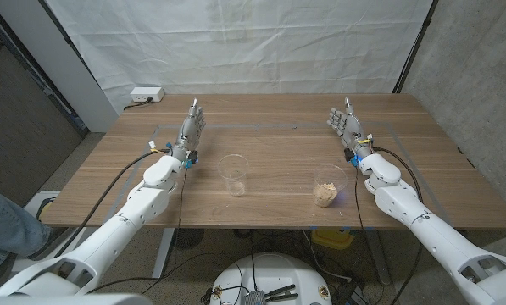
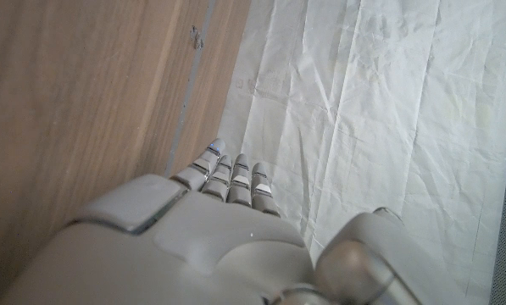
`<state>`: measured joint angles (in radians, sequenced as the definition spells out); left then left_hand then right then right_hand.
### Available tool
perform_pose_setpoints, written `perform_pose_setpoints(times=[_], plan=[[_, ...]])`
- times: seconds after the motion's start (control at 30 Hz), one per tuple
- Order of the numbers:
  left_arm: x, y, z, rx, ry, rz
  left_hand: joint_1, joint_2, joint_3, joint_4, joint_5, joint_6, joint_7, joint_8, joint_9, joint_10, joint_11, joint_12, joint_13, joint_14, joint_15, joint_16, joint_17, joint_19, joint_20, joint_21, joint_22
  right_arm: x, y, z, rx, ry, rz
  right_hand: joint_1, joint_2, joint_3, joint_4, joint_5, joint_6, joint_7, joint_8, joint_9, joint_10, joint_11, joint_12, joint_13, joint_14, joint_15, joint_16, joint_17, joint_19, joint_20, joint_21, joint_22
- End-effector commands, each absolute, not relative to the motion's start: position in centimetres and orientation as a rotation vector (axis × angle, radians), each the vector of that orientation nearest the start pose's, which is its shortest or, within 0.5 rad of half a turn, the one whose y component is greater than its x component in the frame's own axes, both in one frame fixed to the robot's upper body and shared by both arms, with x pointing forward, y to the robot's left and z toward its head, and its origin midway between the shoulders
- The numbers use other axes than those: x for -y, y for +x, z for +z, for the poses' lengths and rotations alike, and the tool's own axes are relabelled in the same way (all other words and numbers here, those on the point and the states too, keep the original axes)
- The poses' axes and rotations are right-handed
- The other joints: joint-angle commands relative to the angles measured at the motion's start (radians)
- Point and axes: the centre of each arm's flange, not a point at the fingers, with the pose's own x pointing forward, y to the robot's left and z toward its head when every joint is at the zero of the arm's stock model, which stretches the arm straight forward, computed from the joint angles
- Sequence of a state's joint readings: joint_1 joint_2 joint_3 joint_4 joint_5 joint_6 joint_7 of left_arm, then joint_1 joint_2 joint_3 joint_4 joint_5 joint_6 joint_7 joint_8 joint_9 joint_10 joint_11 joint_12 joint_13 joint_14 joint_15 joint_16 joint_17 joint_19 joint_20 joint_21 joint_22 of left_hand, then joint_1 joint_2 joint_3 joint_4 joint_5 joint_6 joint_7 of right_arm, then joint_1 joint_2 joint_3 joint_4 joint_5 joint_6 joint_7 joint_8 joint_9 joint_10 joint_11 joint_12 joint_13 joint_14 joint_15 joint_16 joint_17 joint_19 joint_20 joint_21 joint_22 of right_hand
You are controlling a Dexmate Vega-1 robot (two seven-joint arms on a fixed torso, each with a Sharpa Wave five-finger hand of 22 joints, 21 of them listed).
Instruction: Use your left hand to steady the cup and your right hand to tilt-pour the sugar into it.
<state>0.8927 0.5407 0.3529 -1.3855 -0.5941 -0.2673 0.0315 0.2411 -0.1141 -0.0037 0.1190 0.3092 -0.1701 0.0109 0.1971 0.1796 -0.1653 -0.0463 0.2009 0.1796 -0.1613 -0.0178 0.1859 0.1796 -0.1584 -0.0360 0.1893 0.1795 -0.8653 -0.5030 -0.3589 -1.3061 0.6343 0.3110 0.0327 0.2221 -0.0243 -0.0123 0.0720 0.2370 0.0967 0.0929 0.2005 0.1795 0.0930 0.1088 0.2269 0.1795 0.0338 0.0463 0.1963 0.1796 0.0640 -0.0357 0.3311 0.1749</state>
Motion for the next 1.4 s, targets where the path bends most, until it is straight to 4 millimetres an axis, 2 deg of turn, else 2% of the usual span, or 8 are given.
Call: perform_pose_setpoints(times=[0.03, 0.37, 0.83, 0.9, 1.1, 1.2, 1.4], plan=[[-28.4, 61.3, -2.2, 0.636, 0.071, -0.13, 0.011, 0.003, 0.0, 0.006, 0.006, -0.042, -0.003, 0.006, 0.005, -0.004, 0.003, 0.008, 0.004, -0.007, -0.002, 0.006, 0.001, -0.009, -0.061, 0.008, 0.002, 29.3, 64.8, -4.5, 0.637, 0.046, 0.216, 0.009, 0.001, 0.0, 0.006, 0.005, 0.014, -0.003, 0.008, 0.004, 0.004, 0.009, 0.007, 0.003, 0.003, 0.004, 0.006, 0.002, 0.011, -0.032, 0.003, 0.003], [-28.9, 61.0, -1.8, 0.659, 0.066, -0.138, 0.019, 0.01, 0.0, 0.003, 0.01, -0.032, -0.005, 0.009, 0.005, 0.005, 0.002, 0.01, 0.004, -0.001, -0.003, 0.007, 0.001, -0.008, -0.061, 0.009, 0.002, 29.3, 63.3, -4.1, 0.666, -0.003, 0.215, 0.011, 0.001, -0.001, 0.005, 0.005, 0.019, -0.011, 0.008, 0.005, 0.008, 0.005, 0.007, 0.003, 0.007, 0.003, 0.005, 0.002, 0.015, -0.033, 0.001, 0.003], [-30.4, 59.7, -2.4, 0.68, 0.042, -0.139, 0.039, 0.022, 0.001, -0.005, 0.016, -0.005, 0.0, 0.016, 0.005, 0.029, 0.001, 0.015, 0.004, 0.021, 0.001, 0.011, 0.001, 0.001, -0.057, 0.013, 0.002, 29.5, 60.3, -5.7, 0.7, -0.002, 0.198, 0.014, 0.003, -0.002, 0.002, 0.005, 0.029, -0.017, 0.009, 0.005, 0.016, 0.002, 0.007, 0.003, 0.012, 0.0, 0.004, 0.002, 0.021, -0.034, -0.003, 0.004], [-30.5, 59.7, -2.4, 0.685, 0.028, -0.148, 0.042, 0.023, 0.001, -0.006, 0.016, -0.002, 0.001, 0.016, 0.005, 0.032, 0.003, 0.016, 0.004, 0.024, 0.001, 0.012, 0.001, 0.001, -0.057, 0.013, 0.002, 29.5, 59.9, -5.9, 0.707, -0.027, 0.195, 0.016, 0.004, -0.003, 0.0, 0.005, 0.037, -0.019, 0.009, 0.005, 0.034, -0.009, 0.013, 0.004, 0.003, -0.002, -0.001, 0.002, 0.016, -0.034, -0.01, 0.004], [-30.8, 59.5, -2.4, 0.701, 0.014, -0.145, 0.053, 0.028, 0.002, -0.011, 0.018, 0.018, 0.001, 0.021, 0.005, 0.05, 0.006, 0.02, 0.004, 0.039, 0.0, 0.014, 0.0, 0.01, -0.056, 0.016, 0.002, 29.5, 58.7, -6.4, 0.727, -0.01, 0.215, 0.018, 0.004, -0.004, -0.002, 0.004, 0.041, -0.021, 0.009, 0.005, 0.028, -0.01, 0.008, 0.004, 0.001, -0.008, -0.003, 0.002, 0.019, -0.039, -0.014, 0.004], [-30.9, 59.7, -2.5, 0.699, 0.019, -0.143, 0.058, 0.031, 0.002, -0.013, 0.02, 0.028, 0.002, 0.023, 0.005, 0.062, 0.004, 0.023, 0.004, 0.049, -0.001, 0.016, 0.0, 0.016, -0.054, 0.018, 0.002, 29.6, 57.7, -6.7, 0.72, -0.046, 0.208, 0.019, 0.005, -0.004, -0.003, 0.004, 0.051, -0.021, 0.011, 0.006, 0.033, -0.006, 0.009, 0.005, 0.0, -0.005, -0.004, 0.002, 0.021, -0.039, -0.017, 0.004], [-30.9, 60.3, -2.8, 0.706, -0.008, -0.15, 0.066, 0.034, 0.002, -0.016, 0.021, 0.032, 0.001, 0.022, 0.005, 0.066, 0.004, 0.022, 0.004, 0.052, 0.0, 0.015, 0.0, 0.016, -0.054, 0.017, 0.002, 29.6, 56.8, -7.1, 0.731, -0.045, 0.231, 0.022, 0.006, -0.006, -0.005, 0.003, 0.058, -0.021, 0.011, 0.006, 0.059, -0.006, 0.017, 0.005, 0.011, -0.008, -0.002, 0.003, 0.029, -0.039, -0.02, 0.005]])
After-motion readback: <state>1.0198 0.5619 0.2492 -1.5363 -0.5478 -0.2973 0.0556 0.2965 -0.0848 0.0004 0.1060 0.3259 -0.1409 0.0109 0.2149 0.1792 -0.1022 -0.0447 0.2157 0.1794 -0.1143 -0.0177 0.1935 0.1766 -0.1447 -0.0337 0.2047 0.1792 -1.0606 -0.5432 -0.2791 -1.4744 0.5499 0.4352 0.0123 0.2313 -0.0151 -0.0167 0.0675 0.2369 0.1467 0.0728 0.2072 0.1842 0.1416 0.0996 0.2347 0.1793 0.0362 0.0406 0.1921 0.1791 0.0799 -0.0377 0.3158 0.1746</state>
